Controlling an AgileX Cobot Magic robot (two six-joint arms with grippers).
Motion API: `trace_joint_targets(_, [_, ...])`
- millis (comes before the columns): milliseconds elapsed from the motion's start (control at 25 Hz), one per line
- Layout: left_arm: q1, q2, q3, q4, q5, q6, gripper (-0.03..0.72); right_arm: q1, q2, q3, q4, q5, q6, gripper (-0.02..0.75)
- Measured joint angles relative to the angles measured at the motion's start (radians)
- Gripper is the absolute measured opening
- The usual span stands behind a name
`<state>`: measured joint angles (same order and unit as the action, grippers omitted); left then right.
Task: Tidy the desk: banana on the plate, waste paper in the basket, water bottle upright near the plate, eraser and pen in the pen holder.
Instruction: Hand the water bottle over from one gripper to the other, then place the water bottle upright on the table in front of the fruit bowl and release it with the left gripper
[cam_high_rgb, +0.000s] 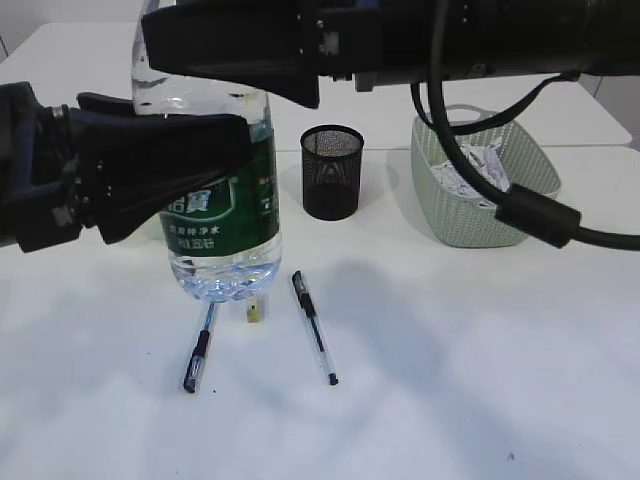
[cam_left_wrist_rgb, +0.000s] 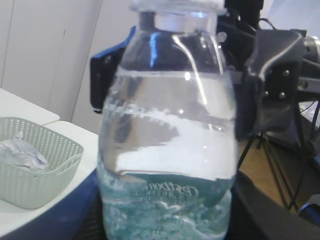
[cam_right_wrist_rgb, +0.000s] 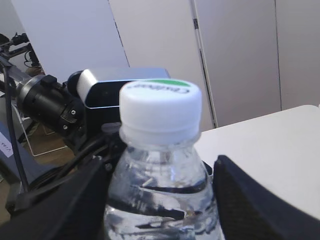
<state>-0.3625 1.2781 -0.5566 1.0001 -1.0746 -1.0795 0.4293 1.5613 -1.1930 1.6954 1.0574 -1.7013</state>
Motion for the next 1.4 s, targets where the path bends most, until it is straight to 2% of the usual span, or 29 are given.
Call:
trace_joint_targets(160, [0.0, 0.009, 0.004, 0.0, 0.064, 0.032, 0.385, 0.001, -0.007, -0.006, 0.027, -0.029, 0.019, 0.541])
trace_joint_targets(360, [0.022, 0.012, 0.006, -0.003, 0.079, 0.05, 0.385, 0.001, -0.009, -0.007, -0.076, -0.088, 0.087, 0.551])
trace_joint_targets(680, [0.149, 0.012, 0.006, -0.003, 0.079, 0.054, 0.385, 0.001, -0.011, -0.007, -0.298, -0.169, 0.234, 0.552])
trace_joint_targets(920, [0.251, 0.012, 0.006, 0.021, 0.079, 0.054, 0.384, 0.001, -0.011, -0.007, -0.476, -0.26, 0.446, 0.554])
trace_joint_targets(1080, [0.324, 0.012, 0.006, 0.046, 0.079, 0.054, 0.384, 0.001, -0.011, -0.007, -0.721, -0.296, 0.683, 0.554])
trace_joint_targets(1400, [0.429, 0.012, 0.006, 0.065, 0.114, 0.054, 0.384, 0.001, -0.011, -0.007, -1.356, -0.269, 1.26, 0.554])
